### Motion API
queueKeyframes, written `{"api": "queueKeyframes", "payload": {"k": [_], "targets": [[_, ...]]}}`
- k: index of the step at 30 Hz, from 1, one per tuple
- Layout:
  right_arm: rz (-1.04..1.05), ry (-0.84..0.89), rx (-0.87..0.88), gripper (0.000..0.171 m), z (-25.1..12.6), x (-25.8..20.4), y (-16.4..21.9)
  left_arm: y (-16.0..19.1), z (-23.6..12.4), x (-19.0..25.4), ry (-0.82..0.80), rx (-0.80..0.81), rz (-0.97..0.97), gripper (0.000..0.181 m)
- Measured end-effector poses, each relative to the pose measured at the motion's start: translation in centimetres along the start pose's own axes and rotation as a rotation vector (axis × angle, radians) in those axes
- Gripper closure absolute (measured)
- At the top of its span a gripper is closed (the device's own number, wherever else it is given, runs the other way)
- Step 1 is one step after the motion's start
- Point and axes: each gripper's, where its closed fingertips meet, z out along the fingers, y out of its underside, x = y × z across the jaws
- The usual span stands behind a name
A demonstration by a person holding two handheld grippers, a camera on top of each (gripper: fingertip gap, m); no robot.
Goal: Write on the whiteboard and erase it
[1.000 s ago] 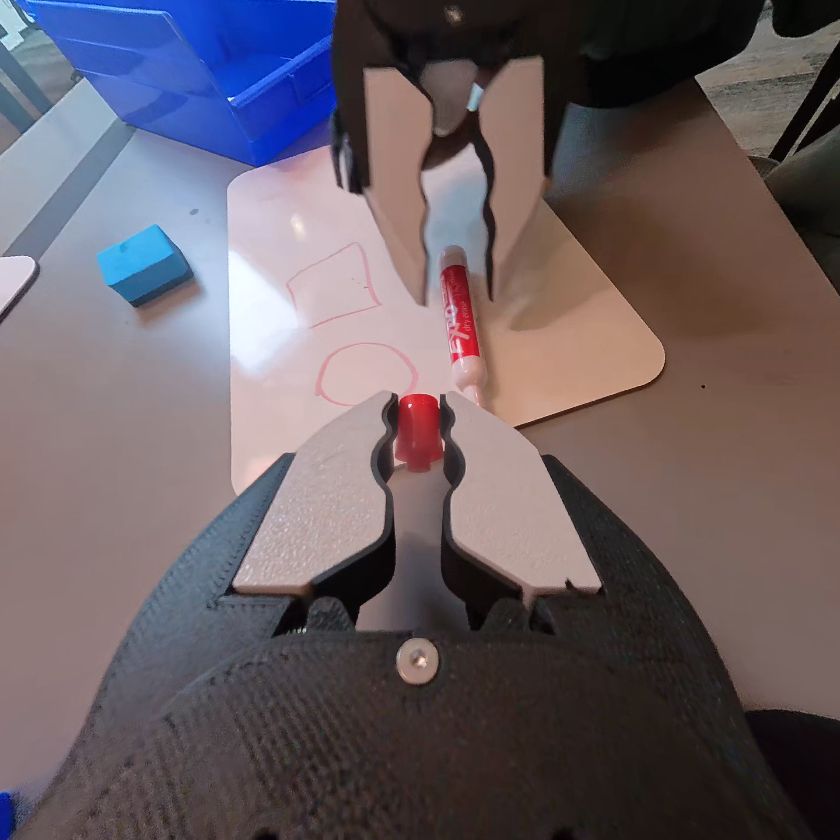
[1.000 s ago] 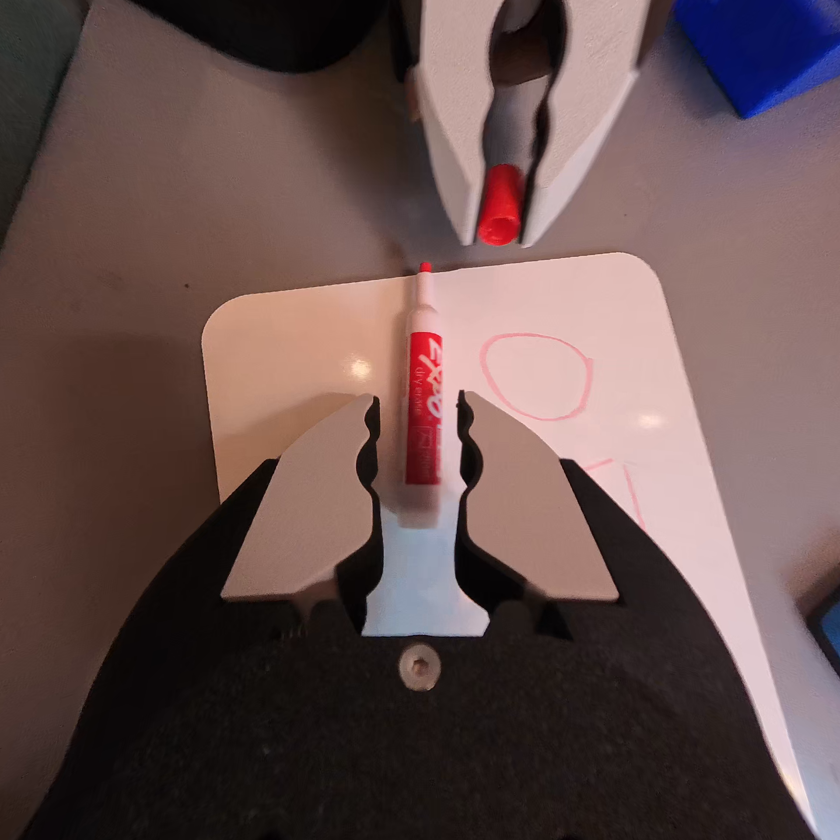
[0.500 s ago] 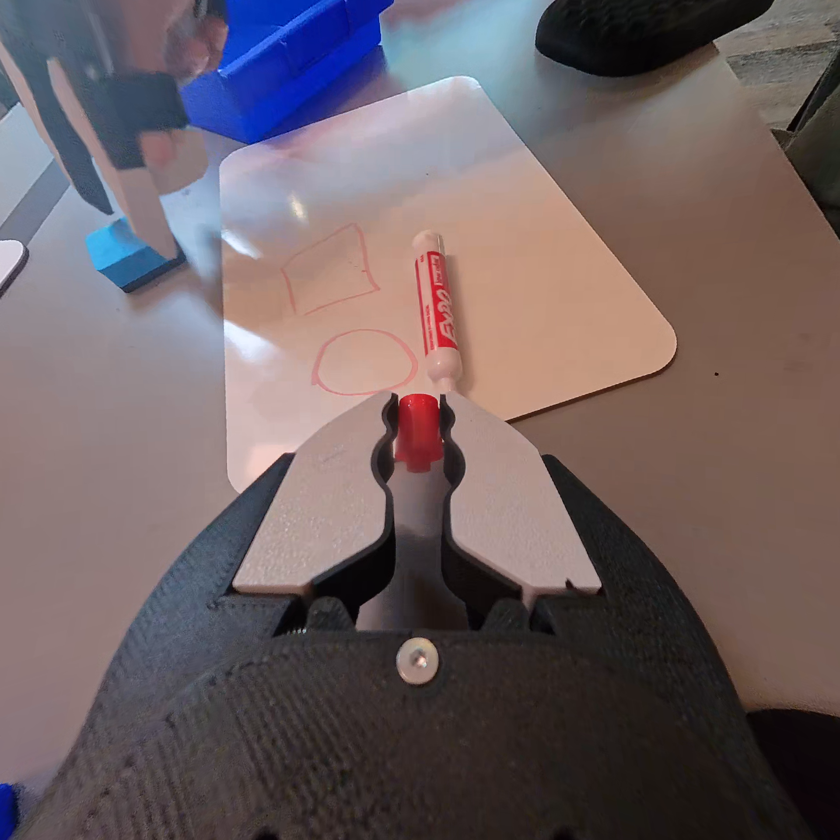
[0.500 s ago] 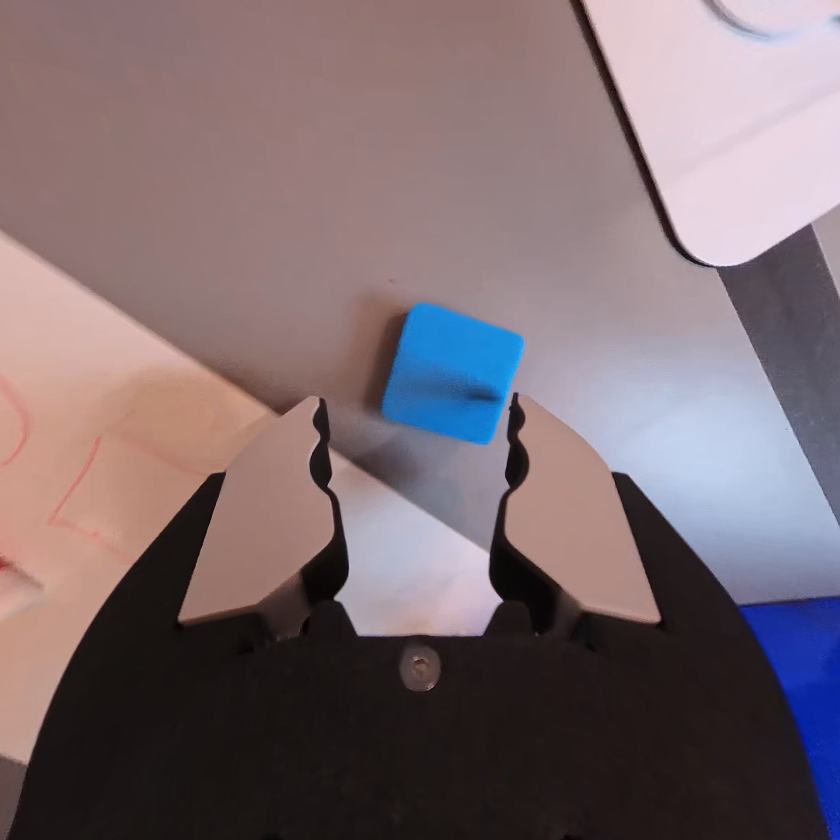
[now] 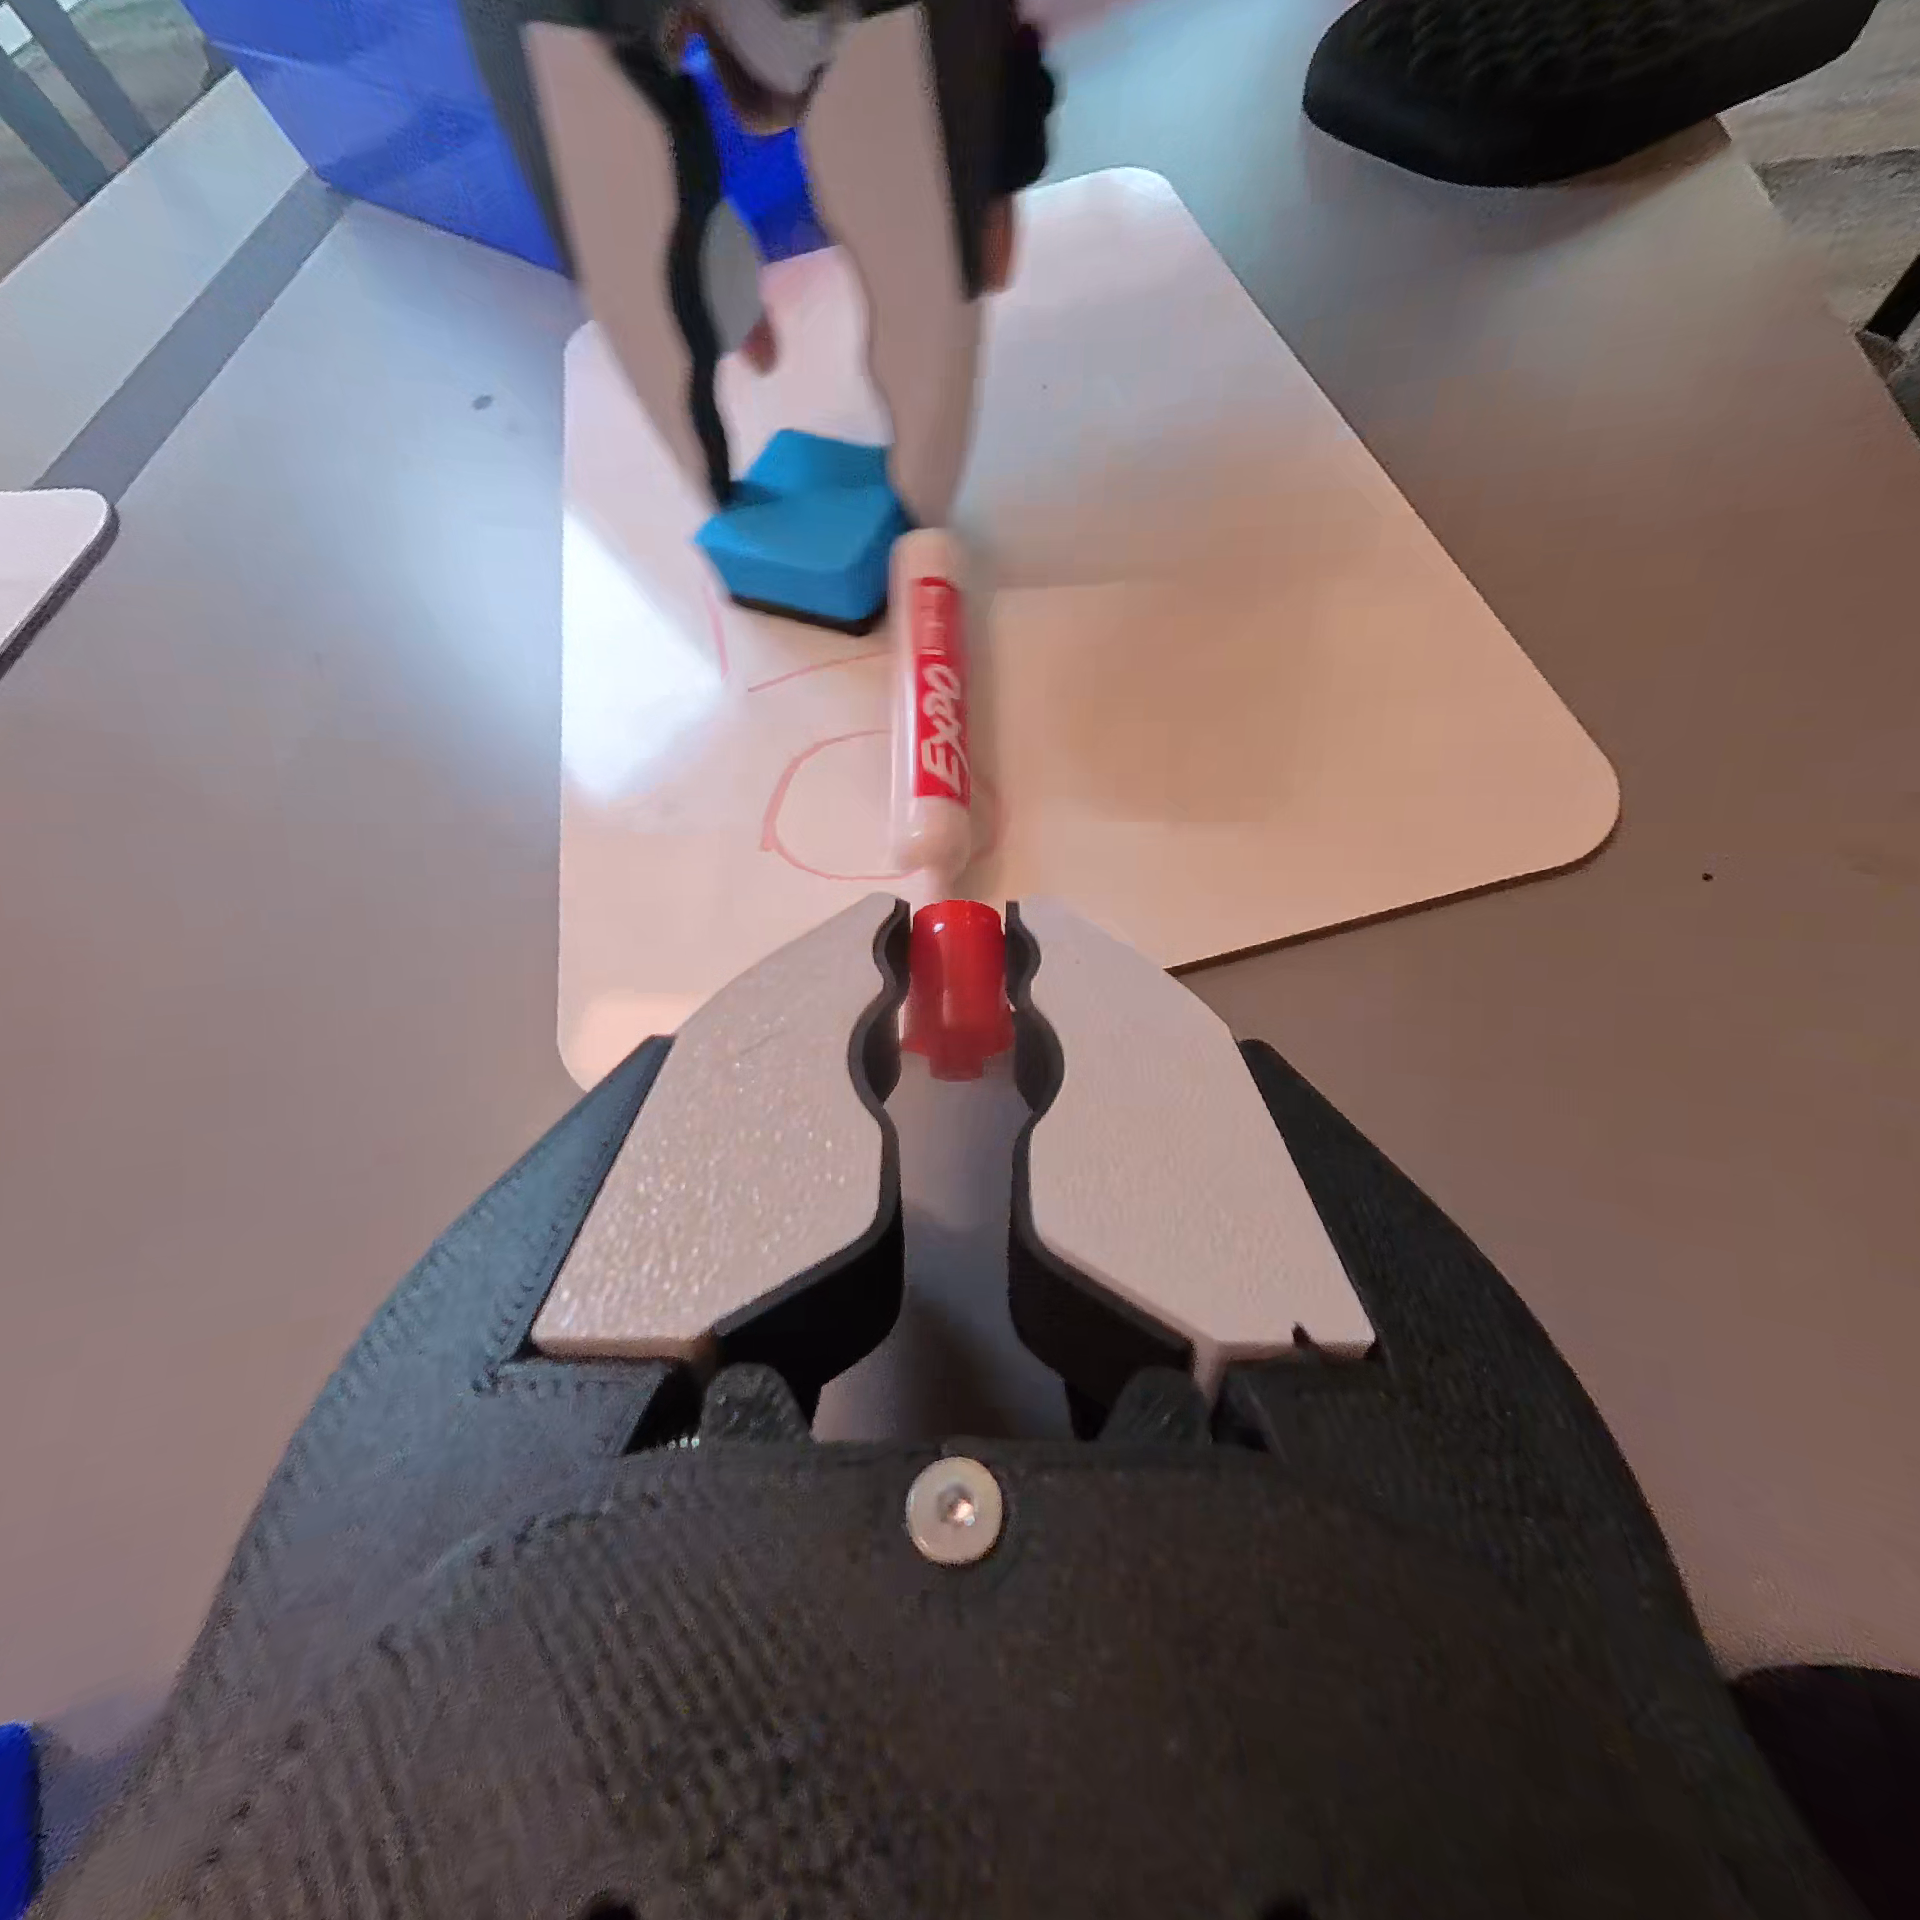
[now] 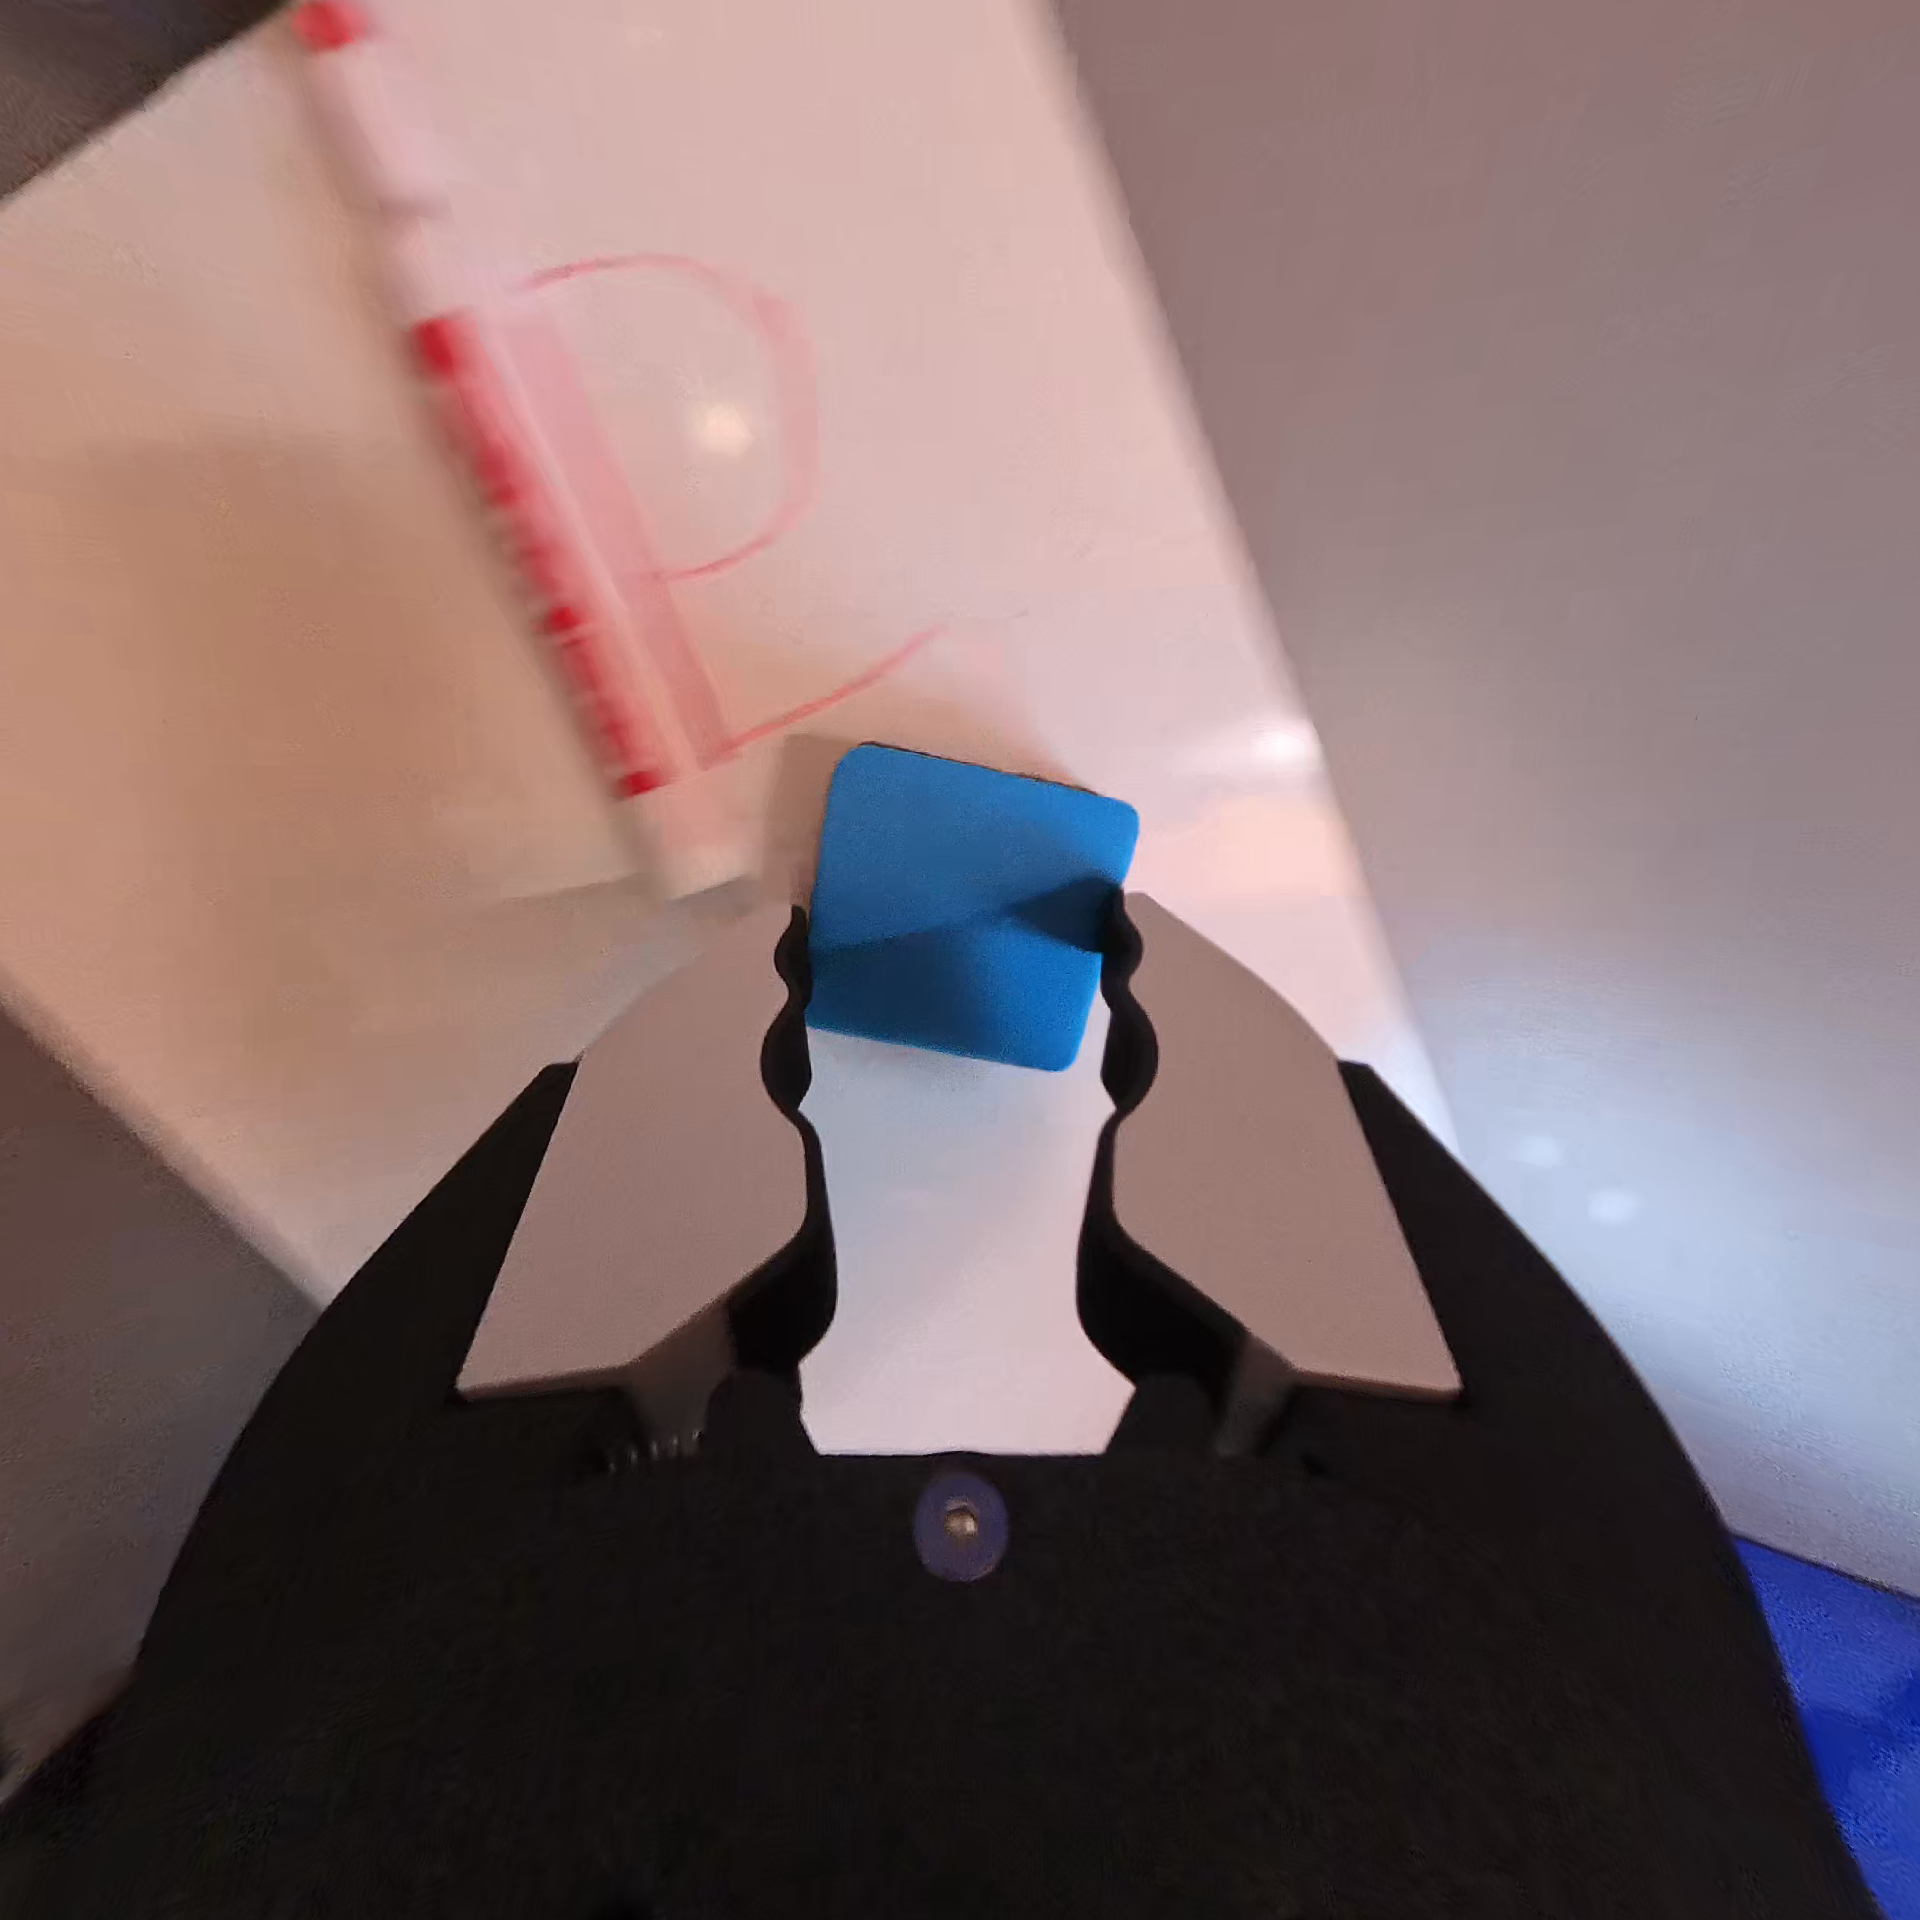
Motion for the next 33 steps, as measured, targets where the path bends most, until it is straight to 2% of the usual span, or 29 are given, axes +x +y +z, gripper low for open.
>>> {"api": "queueKeyframes", "payload": {"k": [3,5,8,10,12,14,16,19,21,24,26,27,30,32,33], "targets": [[-0.055,-0.084,-0.018,0.117,-0.6,-4.0,0.9,0.0,0.0,-0.3,-0.018,-0.004,0.005,0.164],[-0.072,-0.069,-0.037,0.117,-0.7,-4.4,1.5,-0.2,-0.1,-0.4,-0.028,-0.002,0.013,0.164],[0.043,0.042,-0.027,0.117,-0.6,0.1,2.3,-0.1,0.0,-0.3,-0.031,-0.009,0.016,0.164],[0.150,0.049,0.020,0.117,-0.3,2.4,1.9,-0.1,-0.1,-0.4,-0.037,-0.014,0.022,0.164],[0.108,0.005,0.062,0.117,0.1,1.0,-0.1,-0.1,-0.2,-0.5,-0.044,-0.016,0.027,0.164],[0.008,-0.033,0.055,0.117,0.4,-2.4,-2.0,-0.1,-0.4,-0.6,-0.044,-0.012,0.020,0.164],[-0.083,-0.023,-0.041,0.117,0.1,-4.0,-1.0,-0.2,-0.5,-0.7,-0.043,-0.008,0.015,0.164],[0.050,0.025,-0.126,0.117,-0.5,-0.2,2.4,-0.2,-0.5,-0.5,-0.038,-0.007,0.024,0.164],[0.148,0.025,-0.088,0.117,-0.5,1.9,2.6,-0.2,-0.3,-0.2,-0.030,-0.012,0.032,0.164],[0.044,-0.020,-0.040,0.117,0.0,-1.5,0.2,0.1,-0.1,0.0,-0.023,-0.030,0.045,0.164],[-0.042,-0.045,-0.071,0.117,-0.3,-4.2,0.7,0.2,-0.1,0.0,-0.018,-0.030,0.042,0.164],[-0.046,-0.030,-0.098,0.117,-0.6,-4.0,1.8,0.1,-0.1,0.0,-0.016,-0.027,0.040,0.164],[0.141,0.028,-0.108,0.117,-1.0,0.6,4.5,0.1,0.0,0.3,-0.005,-0.025,0.040,0.164],[0.179,0.045,-0.053,0.117,-0.5,1.9,2.7,0.2,0.2,0.5,0.002,-0.035,0.047,0.164],[0.138,0.031,-0.026,0.117,-0.1,1.1,1.1,0.4,0.3,0.5,0.003,-0.041,0.051,0.164]]}}
